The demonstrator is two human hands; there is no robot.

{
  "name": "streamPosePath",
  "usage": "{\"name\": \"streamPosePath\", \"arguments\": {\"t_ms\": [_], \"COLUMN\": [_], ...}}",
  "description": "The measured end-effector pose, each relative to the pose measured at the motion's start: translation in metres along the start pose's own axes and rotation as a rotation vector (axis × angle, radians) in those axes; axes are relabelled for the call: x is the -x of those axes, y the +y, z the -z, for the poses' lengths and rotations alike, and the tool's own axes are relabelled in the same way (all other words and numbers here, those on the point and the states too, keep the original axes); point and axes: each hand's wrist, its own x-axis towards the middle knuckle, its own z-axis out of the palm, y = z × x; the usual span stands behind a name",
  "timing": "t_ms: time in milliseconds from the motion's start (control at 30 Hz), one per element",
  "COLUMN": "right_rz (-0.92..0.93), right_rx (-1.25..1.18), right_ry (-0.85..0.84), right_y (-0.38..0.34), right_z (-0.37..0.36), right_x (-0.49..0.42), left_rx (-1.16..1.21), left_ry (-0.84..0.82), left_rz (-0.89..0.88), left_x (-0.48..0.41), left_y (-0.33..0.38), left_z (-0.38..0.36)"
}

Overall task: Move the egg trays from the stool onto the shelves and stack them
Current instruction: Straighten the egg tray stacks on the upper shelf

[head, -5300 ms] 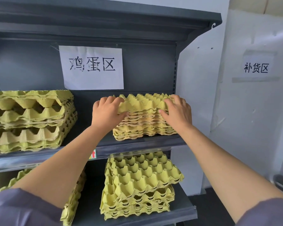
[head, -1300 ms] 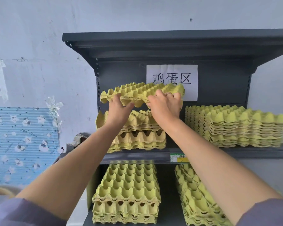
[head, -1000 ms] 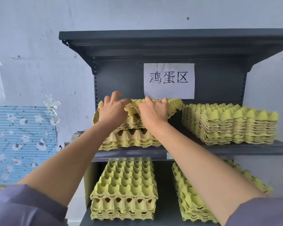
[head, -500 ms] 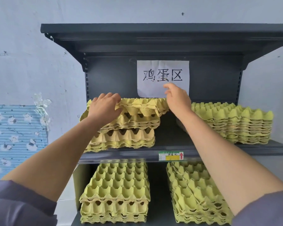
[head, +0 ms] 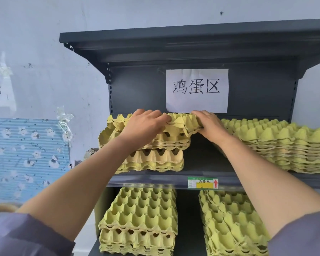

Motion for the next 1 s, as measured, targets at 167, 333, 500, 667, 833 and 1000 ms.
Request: {"name": "streamPosePath", "arguments": {"t_ms": [167, 333, 500, 667, 833, 1000], "right_rz": [0.107, 0.159, 0.227, 0.226, 0.204, 0.141], "right_rx": [0.074, 0.059, 0.131, 0.159, 0.128, 0.134], "right_ry": [0.099, 0.167, 0.108, 0.038, -0.025, -0.134], "right_y": [-0.017, -0.059, -0.092, -0.098, -0.096, -0.077], "right_z": [0.003, 0.000, -0.018, -0.017, -0.011, 0.004], "right_x": [-0.007, -0.015, -0.016, -0.019, -0.018, -0.019], "left_rx": [-0.127, -0.165, 0.037, 0.654, 0.980, 0.194], "left_ry": [0.095, 0.044, -0.143, 0.003, 0.199, -0.278], "left_rz": [0.052, 0.250, 0.452, 0.671, 0.681, 0.346], "left_x": [0.008, 0.028, 0.048, 0.052, 0.027, 0.005], "left_y": [-0.032, -0.065, -0.096, -0.105, -0.086, -0.054], "left_z": [0.004, 0.006, -0.007, -0.004, 0.022, 0.032]}}
